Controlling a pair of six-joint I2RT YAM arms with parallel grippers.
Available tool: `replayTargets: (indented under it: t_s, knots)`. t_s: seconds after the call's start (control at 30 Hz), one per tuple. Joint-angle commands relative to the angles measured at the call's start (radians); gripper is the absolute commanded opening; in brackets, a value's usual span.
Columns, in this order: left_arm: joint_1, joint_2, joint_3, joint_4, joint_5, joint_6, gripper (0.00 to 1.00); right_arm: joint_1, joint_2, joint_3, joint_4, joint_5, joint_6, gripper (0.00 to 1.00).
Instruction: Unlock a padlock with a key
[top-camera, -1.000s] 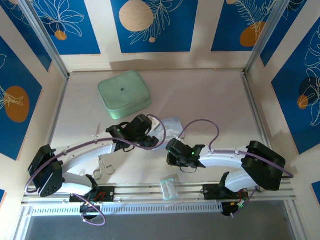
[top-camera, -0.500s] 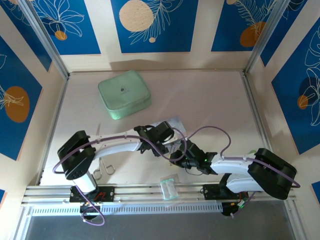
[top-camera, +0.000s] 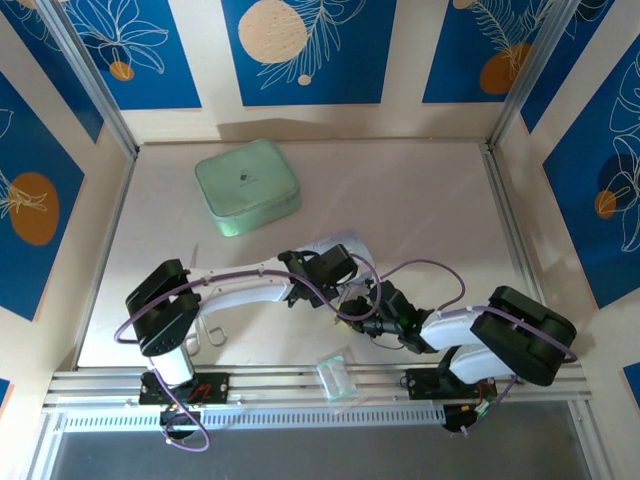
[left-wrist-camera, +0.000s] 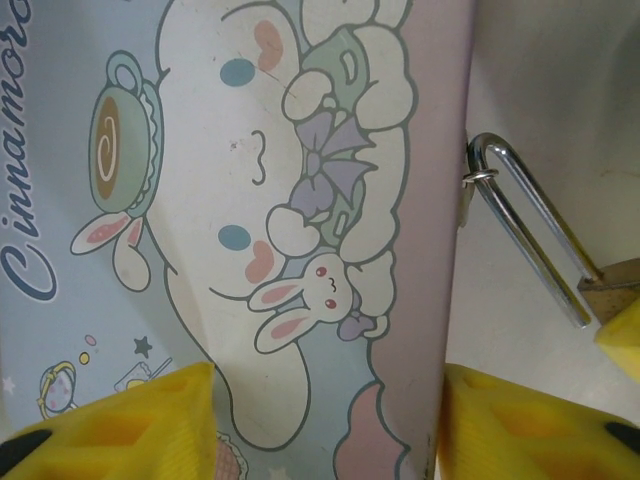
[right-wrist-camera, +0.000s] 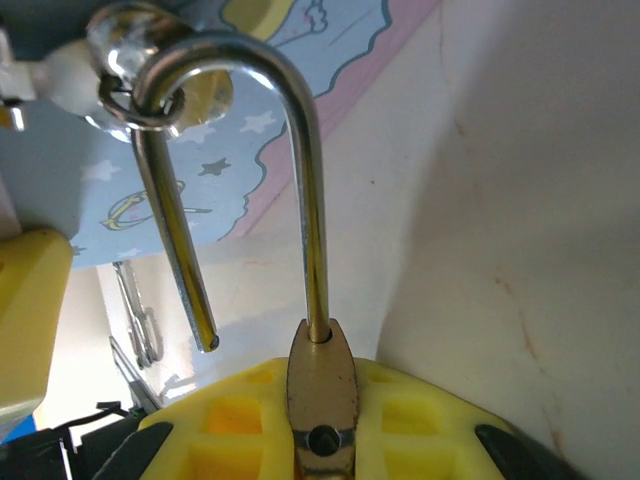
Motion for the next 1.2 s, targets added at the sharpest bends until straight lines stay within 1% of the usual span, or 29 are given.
replayTargets:
  t_s: [0.0, 0.13, 0.33, 0.5, 0.67, 0.87, 0.97, 1.07, 1.17]
  knots:
    - [-0.012, 0.054, -0.007, -0.111, 0.166, -0.066, 0.48, 0.005, 0.117, 0.016, 0.079, 0.178, 0.023, 0.06]
    - [-0.012, 0.065, 0.006, -0.134, 0.155, -0.088, 0.48, -0.009, 0.150, 0.026, 0.155, 0.204, 0.045, 0.06]
    - [-0.014, 0.082, 0.008, -0.135, 0.159, -0.080, 0.48, -0.055, 0.238, 0.051, 0.257, 0.171, 0.079, 0.06]
    - [-0.017, 0.089, 0.002, -0.145, 0.140, -0.075, 0.48, -0.064, 0.311, 0.048, 0.353, 0.183, 0.103, 0.06]
    - [-0.028, 0.084, -0.015, -0.138, 0.135, -0.075, 0.48, -0.086, 0.286, 0.040, 0.322, 0.190, 0.089, 0.06]
    - [-0.035, 0.084, -0.031, -0.135, 0.132, -0.090, 0.48, -0.147, 0.219, 0.024, 0.274, 0.166, 0.053, 0.06]
    - [-0.038, 0.082, -0.032, -0.132, 0.138, -0.096, 0.48, -0.170, 0.203, 0.020, 0.294, 0.163, 0.048, 0.06]
    - [-0.043, 0.084, -0.034, -0.126, 0.143, -0.099, 0.48, -0.197, 0.202, 0.025, 0.335, 0.132, 0.032, 0.06]
    - [-0.046, 0.085, -0.033, -0.131, 0.139, -0.104, 0.48, -0.218, 0.176, 0.032, 0.308, 0.118, 0.023, 0.05]
